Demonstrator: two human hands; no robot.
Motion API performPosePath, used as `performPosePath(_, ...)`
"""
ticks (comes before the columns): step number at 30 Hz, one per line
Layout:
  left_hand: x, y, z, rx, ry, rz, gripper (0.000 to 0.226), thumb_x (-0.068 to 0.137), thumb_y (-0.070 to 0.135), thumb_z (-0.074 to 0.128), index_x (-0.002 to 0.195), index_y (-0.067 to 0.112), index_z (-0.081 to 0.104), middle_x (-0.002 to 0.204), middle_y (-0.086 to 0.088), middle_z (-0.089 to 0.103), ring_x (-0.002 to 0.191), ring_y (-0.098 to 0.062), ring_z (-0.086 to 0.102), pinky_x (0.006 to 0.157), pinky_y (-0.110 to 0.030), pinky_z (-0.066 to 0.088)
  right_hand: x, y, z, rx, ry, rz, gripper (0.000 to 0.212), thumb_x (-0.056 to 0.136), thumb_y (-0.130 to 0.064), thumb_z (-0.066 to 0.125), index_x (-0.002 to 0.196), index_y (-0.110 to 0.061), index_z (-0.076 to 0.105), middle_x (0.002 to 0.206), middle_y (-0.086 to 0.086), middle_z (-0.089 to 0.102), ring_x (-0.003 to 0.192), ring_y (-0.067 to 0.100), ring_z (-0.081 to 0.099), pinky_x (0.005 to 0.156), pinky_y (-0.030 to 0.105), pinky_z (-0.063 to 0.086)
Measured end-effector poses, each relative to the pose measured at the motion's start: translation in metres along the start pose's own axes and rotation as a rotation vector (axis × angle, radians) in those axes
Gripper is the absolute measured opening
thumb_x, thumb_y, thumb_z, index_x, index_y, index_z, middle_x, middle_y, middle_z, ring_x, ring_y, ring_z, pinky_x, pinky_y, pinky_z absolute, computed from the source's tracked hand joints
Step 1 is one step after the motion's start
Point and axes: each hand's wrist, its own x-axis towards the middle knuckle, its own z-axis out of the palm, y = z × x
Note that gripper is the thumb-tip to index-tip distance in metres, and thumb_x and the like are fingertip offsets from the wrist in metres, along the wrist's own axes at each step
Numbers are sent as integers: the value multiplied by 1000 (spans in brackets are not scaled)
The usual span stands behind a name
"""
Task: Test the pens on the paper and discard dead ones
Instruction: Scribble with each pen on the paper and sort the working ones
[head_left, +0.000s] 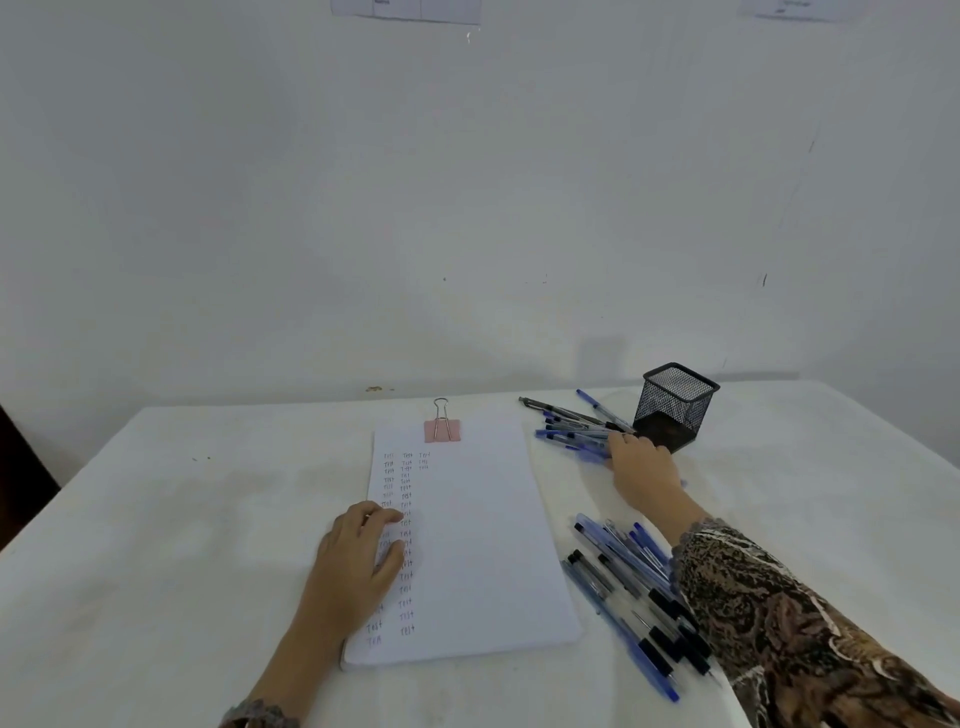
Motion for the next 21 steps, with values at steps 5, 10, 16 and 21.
performPosePath(5,0,1,-2,0,5,3,61,77,53,24,115,19,58,115,5,49,108,-15,48,89,-26,31,2,0,-8,660,73,-3,23,97,-6,37,117,-10,46,73,1,48,68,23,48,63,32,35)
performPosePath(10,-1,4,-3,12,11,1,57,78,51,28,112,19,60,112,4,52,104,-17,51,88,-27,35,-3,-16,-25,985,186,-1,13,97,-29,46,92,-20,54,73,0,52,61,13,44,60,22,36)
performPosePath(16,-2,5,-4,18,10,-9,54,79,50,30,112,19,59,114,4,52,106,-16,51,91,-30,38,-7,-51,-60,2179,52,163,58,95,-47,33,47,-16,39,39,-6,24,37,10,20,44,24,15)
performPosePath(21,-1,2,-2,5,-2,-17,49,79,46,36,108,16,62,111,2,57,101,-18,59,89,-35,45,-12,-87,-64,2735,47,182,46,82,-50,43,52,-18,53,38,-5,22,38,11,13,46,21,11)
